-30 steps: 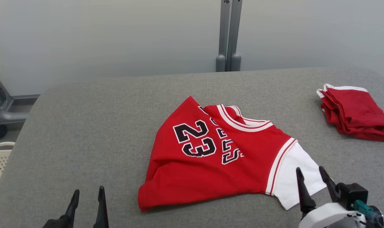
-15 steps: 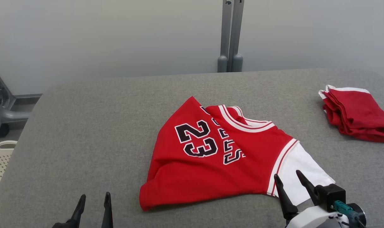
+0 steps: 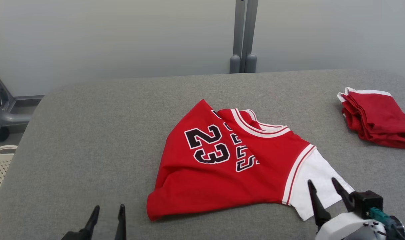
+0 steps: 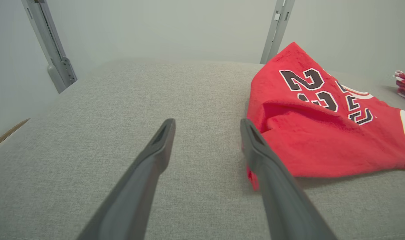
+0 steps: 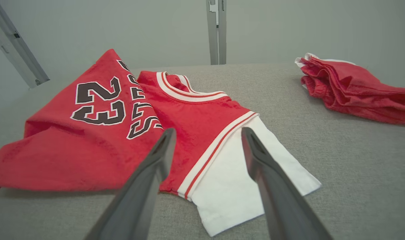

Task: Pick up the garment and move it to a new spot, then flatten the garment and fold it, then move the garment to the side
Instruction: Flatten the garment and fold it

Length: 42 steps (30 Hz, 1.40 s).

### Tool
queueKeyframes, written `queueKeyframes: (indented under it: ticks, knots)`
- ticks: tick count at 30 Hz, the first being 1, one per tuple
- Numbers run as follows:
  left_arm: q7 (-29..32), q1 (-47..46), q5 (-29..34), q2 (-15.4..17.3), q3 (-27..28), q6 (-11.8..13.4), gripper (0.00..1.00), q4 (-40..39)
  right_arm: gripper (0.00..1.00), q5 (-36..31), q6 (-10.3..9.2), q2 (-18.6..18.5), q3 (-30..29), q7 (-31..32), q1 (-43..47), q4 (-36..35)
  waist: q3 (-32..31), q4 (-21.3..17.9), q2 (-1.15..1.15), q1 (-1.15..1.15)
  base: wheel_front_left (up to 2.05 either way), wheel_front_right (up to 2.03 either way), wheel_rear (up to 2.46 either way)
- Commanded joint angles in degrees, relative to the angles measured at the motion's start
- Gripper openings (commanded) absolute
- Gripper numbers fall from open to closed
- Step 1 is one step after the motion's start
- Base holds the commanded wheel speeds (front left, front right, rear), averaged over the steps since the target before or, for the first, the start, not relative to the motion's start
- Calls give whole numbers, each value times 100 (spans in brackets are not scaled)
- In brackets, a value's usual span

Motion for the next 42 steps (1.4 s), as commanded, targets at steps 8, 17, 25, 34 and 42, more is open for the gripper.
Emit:
queueKeyframes:
  ticks: [8,17,25,34,42]
  knots:
    - [499,-331,-108,129,-619,-254,100,522,100,-146,-5,-20,-501,544,-280,249,79,-63,0,0,0,0,0]
    - [853,-915,-384,148,-1037,-329,100,1374,100,-517,-4,-19,-933,1157,-791,949,378,-63,0,0,0,0,0]
    - [832,-1479,-639,274,-1283,-337,100,1766,100,-715,-5,-22,-1229,1180,-1240,1540,786,-3,0,0,0,0,0]
    - [746,-1773,-863,376,-1731,-336,100,1970,100,-943,-5,-26,-1476,1025,-1693,2038,987,87,0,0,0,0,0]
    - [568,-1778,-1066,439,-2134,-336,100,1953,100,-1009,-5,-117,-1682,950,-1819,2177,1004,181,0,0,0,0,0]
